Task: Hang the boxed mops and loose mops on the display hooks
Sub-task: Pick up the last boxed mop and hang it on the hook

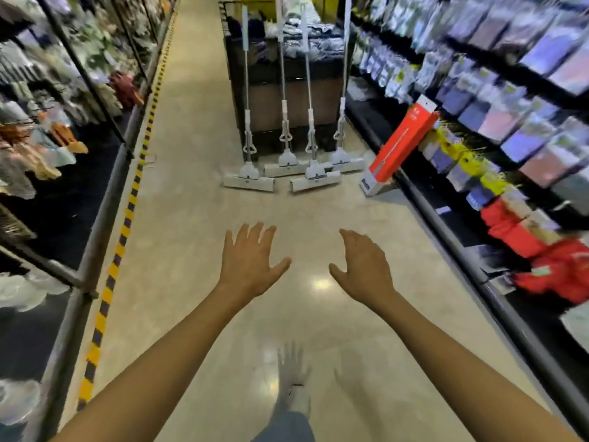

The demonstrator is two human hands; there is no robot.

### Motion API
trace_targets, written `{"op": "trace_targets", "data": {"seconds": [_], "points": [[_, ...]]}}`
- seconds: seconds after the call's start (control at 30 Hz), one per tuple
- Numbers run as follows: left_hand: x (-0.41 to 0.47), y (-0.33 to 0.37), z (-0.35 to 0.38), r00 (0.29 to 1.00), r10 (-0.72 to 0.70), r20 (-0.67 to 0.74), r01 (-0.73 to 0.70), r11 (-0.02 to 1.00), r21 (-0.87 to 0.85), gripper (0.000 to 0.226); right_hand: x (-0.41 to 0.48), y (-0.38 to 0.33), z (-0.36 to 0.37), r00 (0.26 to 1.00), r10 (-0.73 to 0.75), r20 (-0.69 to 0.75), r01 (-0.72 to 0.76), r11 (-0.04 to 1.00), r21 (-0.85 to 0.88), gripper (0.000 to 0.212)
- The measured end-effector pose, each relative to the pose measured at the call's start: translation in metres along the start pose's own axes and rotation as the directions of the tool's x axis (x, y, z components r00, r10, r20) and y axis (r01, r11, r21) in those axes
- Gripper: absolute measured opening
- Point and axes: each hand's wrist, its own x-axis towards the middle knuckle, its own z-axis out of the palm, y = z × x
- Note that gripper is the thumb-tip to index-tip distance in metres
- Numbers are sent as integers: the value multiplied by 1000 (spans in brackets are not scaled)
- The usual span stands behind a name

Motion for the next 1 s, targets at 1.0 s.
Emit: {"op": "trace_targets", "data": {"seconds": [1.0], "points": [[675,100,-16,940,339,33,-341,937,73,74,544,252,-91,927,352,-126,-354,935,6,62]]}}
